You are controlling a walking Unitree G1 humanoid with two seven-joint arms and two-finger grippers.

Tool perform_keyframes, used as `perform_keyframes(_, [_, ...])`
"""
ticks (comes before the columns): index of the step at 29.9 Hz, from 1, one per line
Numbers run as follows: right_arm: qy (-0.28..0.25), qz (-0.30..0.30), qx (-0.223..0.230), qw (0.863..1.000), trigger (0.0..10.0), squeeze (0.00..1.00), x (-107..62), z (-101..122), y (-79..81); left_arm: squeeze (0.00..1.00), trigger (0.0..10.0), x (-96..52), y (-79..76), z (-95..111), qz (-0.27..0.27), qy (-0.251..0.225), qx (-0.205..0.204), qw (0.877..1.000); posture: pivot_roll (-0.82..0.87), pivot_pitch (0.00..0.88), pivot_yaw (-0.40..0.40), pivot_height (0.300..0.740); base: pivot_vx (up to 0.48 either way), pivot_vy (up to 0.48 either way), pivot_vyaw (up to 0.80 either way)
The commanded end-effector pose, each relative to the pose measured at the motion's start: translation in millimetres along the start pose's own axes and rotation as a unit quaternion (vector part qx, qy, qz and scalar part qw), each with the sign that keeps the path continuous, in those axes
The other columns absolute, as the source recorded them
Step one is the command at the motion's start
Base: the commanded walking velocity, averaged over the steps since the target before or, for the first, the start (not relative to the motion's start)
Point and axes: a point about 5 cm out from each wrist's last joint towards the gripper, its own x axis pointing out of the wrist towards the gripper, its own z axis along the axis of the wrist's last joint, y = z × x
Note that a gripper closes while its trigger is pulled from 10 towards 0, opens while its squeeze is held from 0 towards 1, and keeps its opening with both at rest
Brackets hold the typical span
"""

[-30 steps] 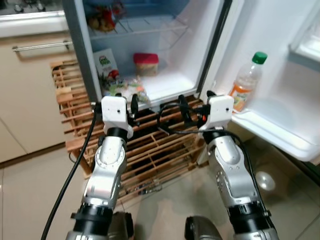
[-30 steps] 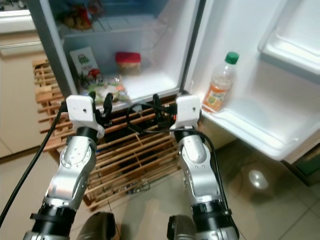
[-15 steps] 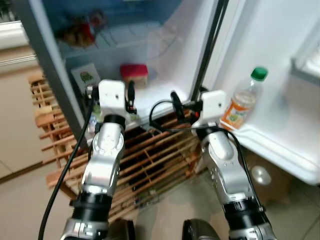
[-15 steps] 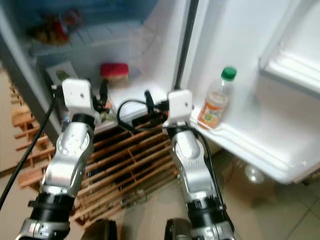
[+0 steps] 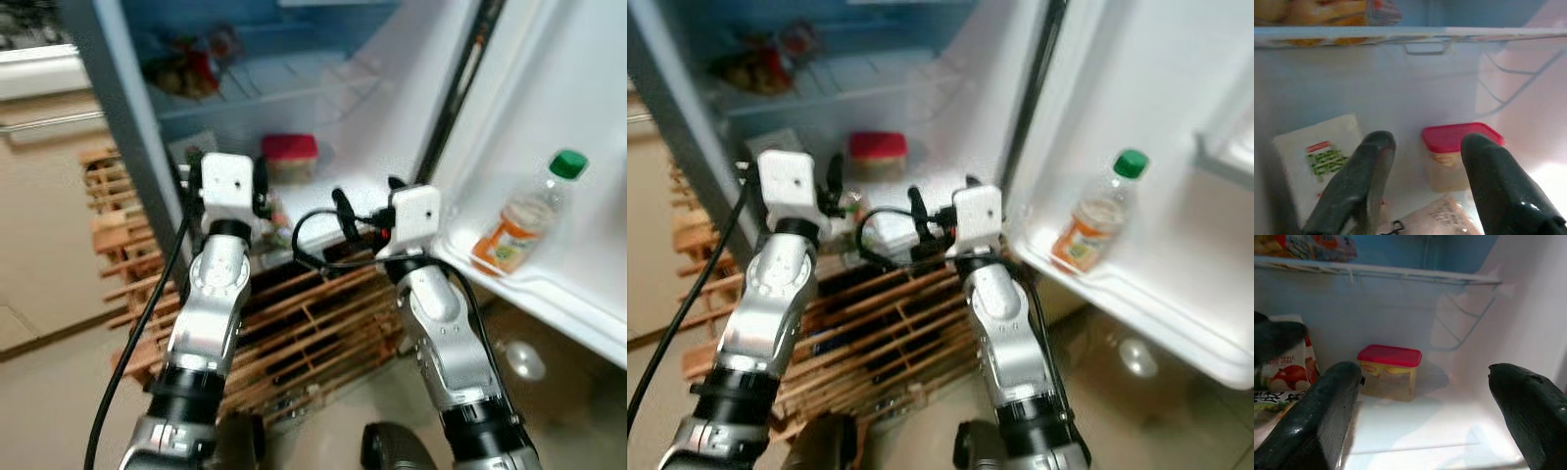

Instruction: Restocking fridge

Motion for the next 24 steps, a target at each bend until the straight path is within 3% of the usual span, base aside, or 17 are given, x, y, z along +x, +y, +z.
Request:
perform_keyframes(1, [-0.005,-0.006,-0.004,1.000,10.0,0.00,-2.9,2.4,-5.9,1.00,10.0,11.7,-8.8,-7.1,-0.028,0.024,0.002,0.999,-0.08,0.000,-0.035,0.652,0.000,0.000,0.00])
perform_keyframes(4, [-0.005,0.018,-0.011,1.000,10.0,0.00,-7.9,4.4,-4.2,1.00,10.0,30.2,-7.9,-15.1,-0.029,0.047,0.009,0.998,-0.09,0.000,-0.033,0.652,0.000,0.000,0.00])
perform_keyframes(10, [0.012,0.021,-0.017,1.000,10.0,0.00,-20.3,2.4,-8.5,1.00,10.0,46.0,-3.7,-16.3,-0.012,0.069,0.003,0.998,-0.15,0.000,-0.044,0.652,0.000,0.000,0.00])
perform_keyframes(21, [0.038,0.021,-0.011,0.999,10.0,0.00,-28.2,2.5,-15.1,1.00,10.0,59.8,13.6,-11.1,0.049,0.060,-0.009,0.997,-0.18,0.040,-0.079,0.652,0.000,0.000,0.00])
perform_keyframes(22, [0.041,0.023,-0.012,0.999,10.0,0.00,-30.3,3.5,-15.5,0.18,10.0,60.6,11.7,-6.9,0.049,0.046,-0.014,0.998,-0.18,0.053,-0.082,0.652,0.000,0.000,0.00])
perform_keyframes(23, [0.042,0.023,-0.013,0.999,10.0,0.00,-31.9,3.9,-15.8,0.00,10.0,60.7,9.5,-3.7,0.048,0.035,-0.018,0.998,-0.18,0.059,-0.085,0.652,0.000,0.000,0.00])
perform_keyframes(24, [0.044,0.023,-0.013,0.999,10.0,0.00,-33.0,3.6,-16.0,0.00,10.0,60.7,7.2,-1.7,0.046,0.028,-0.022,0.998,-0.18,0.059,-0.085,0.652,0.000,0.000,0.00])
